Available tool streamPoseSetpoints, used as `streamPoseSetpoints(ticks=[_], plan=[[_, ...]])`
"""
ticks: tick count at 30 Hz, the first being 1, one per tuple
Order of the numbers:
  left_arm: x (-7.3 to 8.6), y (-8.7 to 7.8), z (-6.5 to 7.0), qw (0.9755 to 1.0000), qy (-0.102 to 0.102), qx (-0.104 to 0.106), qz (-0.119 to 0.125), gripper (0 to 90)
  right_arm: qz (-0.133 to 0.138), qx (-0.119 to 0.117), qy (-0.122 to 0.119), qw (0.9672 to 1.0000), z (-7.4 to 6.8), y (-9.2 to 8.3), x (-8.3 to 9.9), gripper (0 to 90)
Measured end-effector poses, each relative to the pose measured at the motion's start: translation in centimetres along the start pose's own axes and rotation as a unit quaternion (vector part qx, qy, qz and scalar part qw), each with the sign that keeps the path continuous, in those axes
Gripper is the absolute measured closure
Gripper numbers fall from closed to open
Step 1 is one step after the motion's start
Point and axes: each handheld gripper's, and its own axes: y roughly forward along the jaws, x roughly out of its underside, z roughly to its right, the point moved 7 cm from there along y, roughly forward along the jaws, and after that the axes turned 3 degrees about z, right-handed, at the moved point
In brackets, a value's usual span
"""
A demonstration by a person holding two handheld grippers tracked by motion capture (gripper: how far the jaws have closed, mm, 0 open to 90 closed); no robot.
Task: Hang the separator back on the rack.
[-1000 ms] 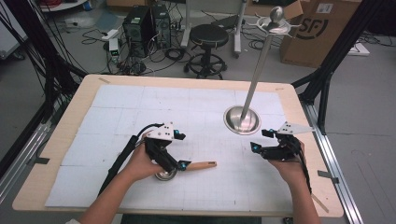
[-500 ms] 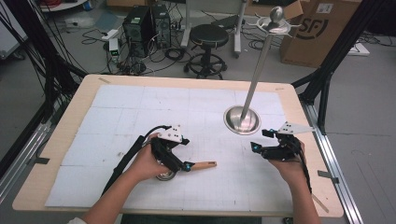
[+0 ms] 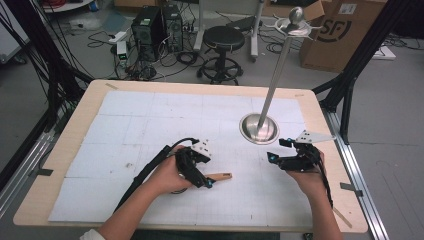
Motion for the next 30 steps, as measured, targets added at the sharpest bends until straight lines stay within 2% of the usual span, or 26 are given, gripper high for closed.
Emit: streamPoseSetpoints(ticks=[6,8,9,12,16,19,23,30], plan=[[0.5,0.5,-0.1,0.9995,0.009,-0.005,-0.03,31.5,0.0,0.0,0.0,1.0,0.0,0.0,0.0,20.9],[0.7,0.4,0.0,0.9991,0.01,-0.003,-0.042,39.3,-0.001,-0.001,0.0,1.0,0.0,0.1,0.1,20.9],[0.8,0.4,0.0,0.9989,0.009,-0.005,-0.045,43.4,-0.002,-0.001,-0.001,1.0,0.0,0.1,0.1,21.0],[1.2,0.6,0.0,0.9975,0.015,-0.015,-0.067,47.9,-0.004,-0.002,0.0,1.0,0.0,0.2,0.1,21.0],[1.2,0.6,0.0,0.9963,0.036,-0.029,-0.073,54.2,-0.005,0.0,-0.001,1.0,0.0,0.1,0.1,21.0],[1.3,0.6,0.0,0.996,0.039,-0.028,-0.075,57.6,-0.006,0.003,-0.002,1.0,0.0,0.2,0.1,21.0],[1.4,0.3,-0.1,0.9957,0.038,-0.027,-0.081,66.5,-0.011,0.003,-0.004,0.9999,-0.1,0.2,0.2,21.0],[1.4,0.4,0.0,0.9953,0.041,-0.03,-0.082,66.0,-0.014,0.004,-0.005,0.9999,-0.1,0.3,0.3,21.1]])
